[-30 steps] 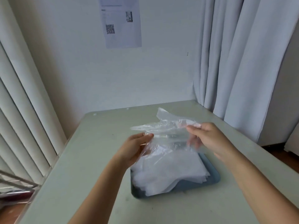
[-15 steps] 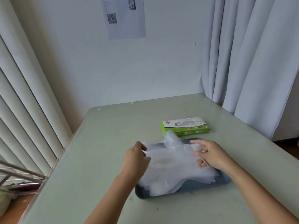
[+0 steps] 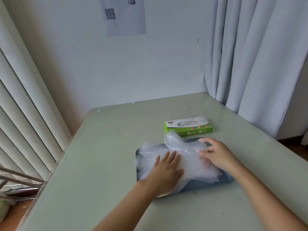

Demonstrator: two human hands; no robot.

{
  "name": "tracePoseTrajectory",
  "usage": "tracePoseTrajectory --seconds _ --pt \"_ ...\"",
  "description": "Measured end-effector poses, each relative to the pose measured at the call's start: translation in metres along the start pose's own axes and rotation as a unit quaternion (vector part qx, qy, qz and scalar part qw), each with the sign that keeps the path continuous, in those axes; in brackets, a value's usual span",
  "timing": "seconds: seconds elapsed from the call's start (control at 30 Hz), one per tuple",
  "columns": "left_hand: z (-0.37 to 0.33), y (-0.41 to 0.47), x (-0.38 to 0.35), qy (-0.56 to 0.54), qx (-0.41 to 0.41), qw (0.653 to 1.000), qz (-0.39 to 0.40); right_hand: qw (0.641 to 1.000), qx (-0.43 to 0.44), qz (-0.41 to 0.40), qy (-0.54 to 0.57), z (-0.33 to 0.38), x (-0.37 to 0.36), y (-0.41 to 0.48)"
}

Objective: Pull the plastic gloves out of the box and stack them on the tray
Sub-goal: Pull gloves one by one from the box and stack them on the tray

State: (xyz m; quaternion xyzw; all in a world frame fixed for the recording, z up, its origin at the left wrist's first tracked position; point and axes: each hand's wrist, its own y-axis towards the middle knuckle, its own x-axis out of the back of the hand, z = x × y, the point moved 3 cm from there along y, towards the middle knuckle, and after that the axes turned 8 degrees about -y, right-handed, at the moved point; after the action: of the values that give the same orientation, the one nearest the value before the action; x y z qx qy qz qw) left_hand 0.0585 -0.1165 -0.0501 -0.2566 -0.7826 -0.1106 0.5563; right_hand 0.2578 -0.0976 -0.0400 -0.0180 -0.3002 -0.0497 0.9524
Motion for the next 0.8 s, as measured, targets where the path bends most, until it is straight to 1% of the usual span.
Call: tracePoseTrajectory --seconds 0.1,0.2,0.23,0.27,0.33,0.37,0.43,0.5,0.57,0.63,0.73,0.77,0.8 --pt "0.011 0.002 -0.007 0.026 -0.014 0.999 0.028 0.999 0.015 -0.003 -0.052 0.0 0.001 0.0" --pt "0.015 0.002 -0.01 0.03 -0.014 0.999 0.031 0.999 0.039 -0.002 -0.036 0.017 0.008 0.002" --pt "0.015 0.004 -0.011 0.03 -0.012 0.999 0.032 0.998 0.049 -0.013 -0.039 0.022 0.011 0.006" --pt "0.016 0.004 -0.011 0.03 -0.007 0.999 0.034 0.995 0.07 -0.028 -0.062 0.028 0.012 0.009" --pt "0.016 0.005 -0.013 0.028 0.001 0.999 0.042 0.978 0.156 -0.047 -0.13 0.044 0.009 0.015" --pt "0.016 0.005 -0.013 0.028 0.006 0.999 0.046 0.967 0.198 -0.026 -0.156 0.052 0.002 0.016" --pt "0.016 0.005 -0.014 0.027 0.011 0.998 0.047 0.949 0.233 0.043 -0.209 0.057 -0.018 0.012" --pt "0.015 0.005 -0.013 0.028 0.015 0.999 0.036 0.924 0.244 0.073 -0.286 0.048 -0.036 0.01" --pt "0.014 0.004 -0.014 0.025 0.03 0.999 0.023 0.908 0.247 0.111 -0.32 0.029 -0.05 0.01" --pt "0.014 0.002 -0.014 0.032 0.058 0.998 0.022 0.897 0.222 0.155 -0.35 0.016 -0.056 0.007" --pt "0.011 0.003 -0.004 0.03 0.087 0.995 0.044 0.875 0.194 0.173 -0.409 0.006 -0.054 0.005" --pt "0.007 0.006 0.001 0.032 0.08 0.995 0.04 0.862 0.194 0.175 -0.434 0.004 -0.052 0.005" --pt "0.001 0.01 0.008 0.036 0.056 0.997 0.025 0.853 0.196 0.171 -0.453 0.005 -0.052 0.004"
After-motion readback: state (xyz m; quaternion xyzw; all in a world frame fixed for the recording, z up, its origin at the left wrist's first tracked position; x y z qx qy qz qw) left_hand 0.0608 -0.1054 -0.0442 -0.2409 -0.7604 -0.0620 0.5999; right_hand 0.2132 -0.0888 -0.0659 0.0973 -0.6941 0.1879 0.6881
